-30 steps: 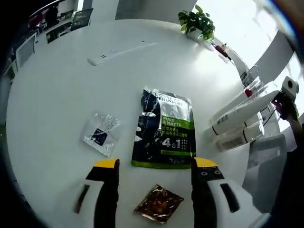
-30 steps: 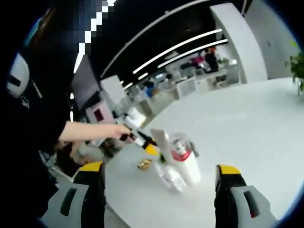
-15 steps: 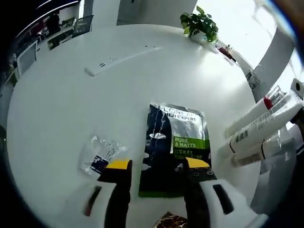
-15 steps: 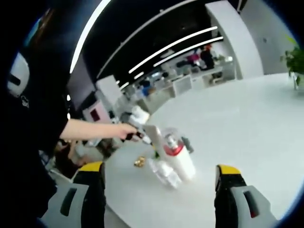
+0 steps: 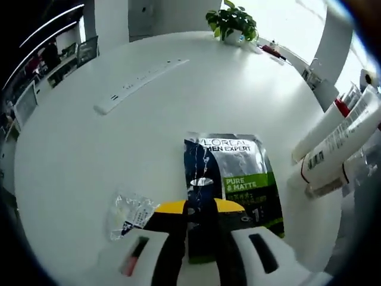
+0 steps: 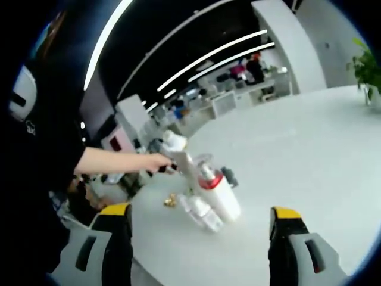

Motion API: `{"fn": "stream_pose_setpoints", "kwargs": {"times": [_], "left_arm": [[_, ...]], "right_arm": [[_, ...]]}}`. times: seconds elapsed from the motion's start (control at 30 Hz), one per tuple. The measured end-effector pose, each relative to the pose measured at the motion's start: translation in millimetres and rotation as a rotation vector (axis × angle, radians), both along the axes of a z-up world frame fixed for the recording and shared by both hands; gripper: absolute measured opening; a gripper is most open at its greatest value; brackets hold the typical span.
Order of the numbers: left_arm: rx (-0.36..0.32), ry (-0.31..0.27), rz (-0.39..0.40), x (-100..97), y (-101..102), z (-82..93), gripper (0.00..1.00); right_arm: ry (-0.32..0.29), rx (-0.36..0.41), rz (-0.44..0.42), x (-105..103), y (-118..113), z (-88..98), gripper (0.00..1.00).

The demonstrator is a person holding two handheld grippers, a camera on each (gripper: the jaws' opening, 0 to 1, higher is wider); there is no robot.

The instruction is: Arrange the skincare products in the storage area until every visible bottle or jar stands upright without overlapping.

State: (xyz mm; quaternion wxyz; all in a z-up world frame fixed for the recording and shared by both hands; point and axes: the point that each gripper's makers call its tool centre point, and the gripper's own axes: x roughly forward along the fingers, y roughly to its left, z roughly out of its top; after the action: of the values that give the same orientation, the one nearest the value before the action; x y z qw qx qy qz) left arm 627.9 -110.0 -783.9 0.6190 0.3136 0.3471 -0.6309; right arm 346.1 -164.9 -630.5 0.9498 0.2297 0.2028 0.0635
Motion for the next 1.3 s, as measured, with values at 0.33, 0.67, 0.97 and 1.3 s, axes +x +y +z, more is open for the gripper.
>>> {"fn": "stream_pose_setpoints", "kwargs": {"times": [0.33, 0.67, 0.97, 1.3], "left_arm": [[0.006, -0.003, -0.016, -3.3, 1, -3.0, 0.06], [-0.084, -0.033, 0.054, 1.4, -5, 31.8, 0.05], [-0.194, -0.051, 0.143, 15.9, 5, 86.1, 0.05], [-0.266, -0.021, 0.179, 3.1, 13, 126.1, 0.05]], "right_arm": [[0.002, 0.002, 0.006, 2, 1, -0.9, 0.99], [-0.034, -0.003, 0.001, 4, -4, 18.0, 0.99], [-0.110, -0.032, 0.057, 25, 17, 46.5, 0.98], [-0.179, -0.023, 0.149, 37, 56, 67.5, 0.97]]}}
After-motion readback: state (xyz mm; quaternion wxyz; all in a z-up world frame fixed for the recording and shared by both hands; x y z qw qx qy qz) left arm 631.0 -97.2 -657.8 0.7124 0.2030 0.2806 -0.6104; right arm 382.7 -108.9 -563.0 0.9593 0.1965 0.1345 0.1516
